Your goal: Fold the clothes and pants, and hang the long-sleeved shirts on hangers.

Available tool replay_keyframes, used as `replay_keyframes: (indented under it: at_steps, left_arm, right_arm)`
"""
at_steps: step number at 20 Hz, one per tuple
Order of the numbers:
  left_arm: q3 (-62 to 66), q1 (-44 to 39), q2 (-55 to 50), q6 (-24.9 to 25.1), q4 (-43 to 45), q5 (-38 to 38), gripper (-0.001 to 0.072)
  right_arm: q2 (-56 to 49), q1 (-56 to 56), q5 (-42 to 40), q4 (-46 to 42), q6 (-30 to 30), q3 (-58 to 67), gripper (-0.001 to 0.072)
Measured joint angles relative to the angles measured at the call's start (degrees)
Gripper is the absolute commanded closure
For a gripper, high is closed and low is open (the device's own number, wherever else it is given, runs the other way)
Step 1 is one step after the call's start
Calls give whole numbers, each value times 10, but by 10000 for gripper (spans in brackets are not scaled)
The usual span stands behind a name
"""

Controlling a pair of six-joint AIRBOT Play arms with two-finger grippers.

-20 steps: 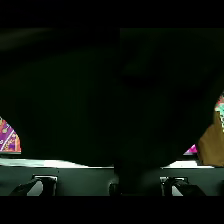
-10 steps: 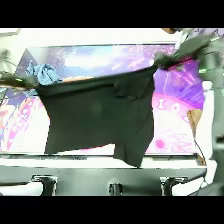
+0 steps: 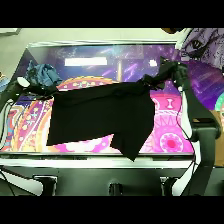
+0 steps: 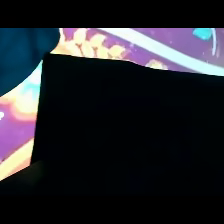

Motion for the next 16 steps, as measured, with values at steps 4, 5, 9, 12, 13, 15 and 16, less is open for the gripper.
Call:
replay_keyframes:
  at_steps: [4, 5, 9, 12, 13, 15, 16]
  left_arm:
    - [-19, 53, 70, -15, 6, -61, 93]
    - [-42, 68, 97, -17, 10, -70, 94]
    - [-193, 126, 227, -22, 19, -92, 94]
    - [-294, 145, 306, -23, 21, -98, 94]
    - [-316, 148, 325, -23, 21, -101, 94]
    - [-342, 152, 346, -23, 22, -106, 94]
    - [-351, 153, 353, -23, 22, -108, 94]
  right_arm:
    - [67, -65, -82, 34, -86, -20, 333]
    - [89, -86, -96, 47, -105, -42, 333]
    - [196, -160, -119, 100, -170, -237, 332]
    - [268, -184, -102, 133, -215, -417, 332]
    - [283, -188, -91, 145, -229, -467, 332]
    - [302, -193, -73, 169, -257, -551, 332]
    - [307, -194, -64, 180, -269, -582, 332]
